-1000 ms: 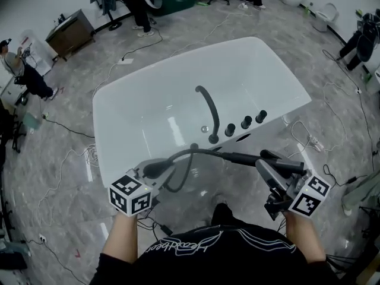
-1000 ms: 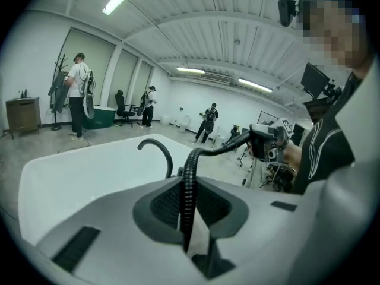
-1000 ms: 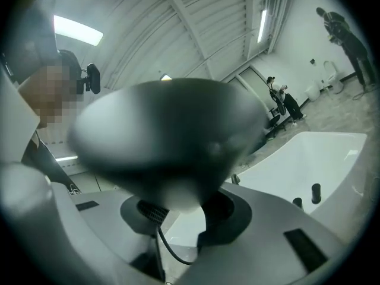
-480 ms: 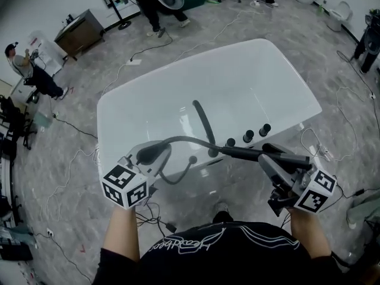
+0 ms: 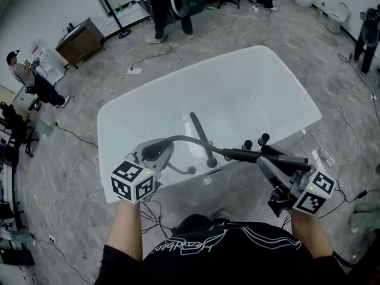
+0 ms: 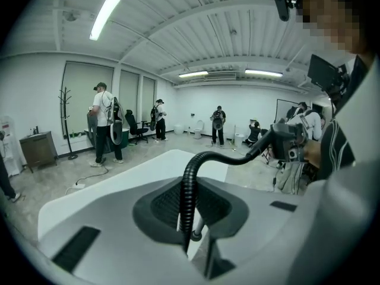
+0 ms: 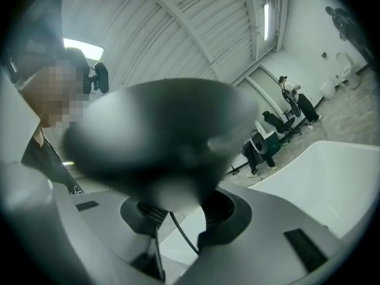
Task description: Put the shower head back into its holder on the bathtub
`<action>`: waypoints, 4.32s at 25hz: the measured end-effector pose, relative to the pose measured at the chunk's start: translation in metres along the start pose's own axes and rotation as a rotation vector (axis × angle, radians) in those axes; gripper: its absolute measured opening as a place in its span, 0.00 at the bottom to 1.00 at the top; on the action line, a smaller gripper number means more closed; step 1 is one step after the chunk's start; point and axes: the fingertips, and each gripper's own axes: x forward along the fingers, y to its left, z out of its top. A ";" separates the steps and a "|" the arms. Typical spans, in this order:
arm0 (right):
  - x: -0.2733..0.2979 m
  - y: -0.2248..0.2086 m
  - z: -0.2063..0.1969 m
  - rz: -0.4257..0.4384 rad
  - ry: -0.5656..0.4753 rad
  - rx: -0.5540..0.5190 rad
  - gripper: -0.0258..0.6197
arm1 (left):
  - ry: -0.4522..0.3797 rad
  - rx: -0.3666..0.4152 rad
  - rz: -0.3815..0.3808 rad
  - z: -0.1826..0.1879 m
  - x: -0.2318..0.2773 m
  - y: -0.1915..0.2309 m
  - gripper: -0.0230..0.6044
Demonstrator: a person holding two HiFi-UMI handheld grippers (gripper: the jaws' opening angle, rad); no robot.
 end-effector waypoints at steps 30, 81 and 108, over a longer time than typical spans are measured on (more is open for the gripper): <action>0.069 -0.005 -0.066 -0.116 0.211 0.050 0.25 | 0.297 -0.232 -0.227 -0.208 0.116 0.000 0.11; 0.201 -0.080 -0.316 -0.211 0.633 -0.280 0.25 | 0.095 -0.501 -0.110 -0.199 -0.060 0.070 0.04; 0.202 -0.093 -0.402 -0.122 0.886 -0.418 0.25 | 0.136 -0.526 -0.091 -0.211 -0.063 0.056 0.04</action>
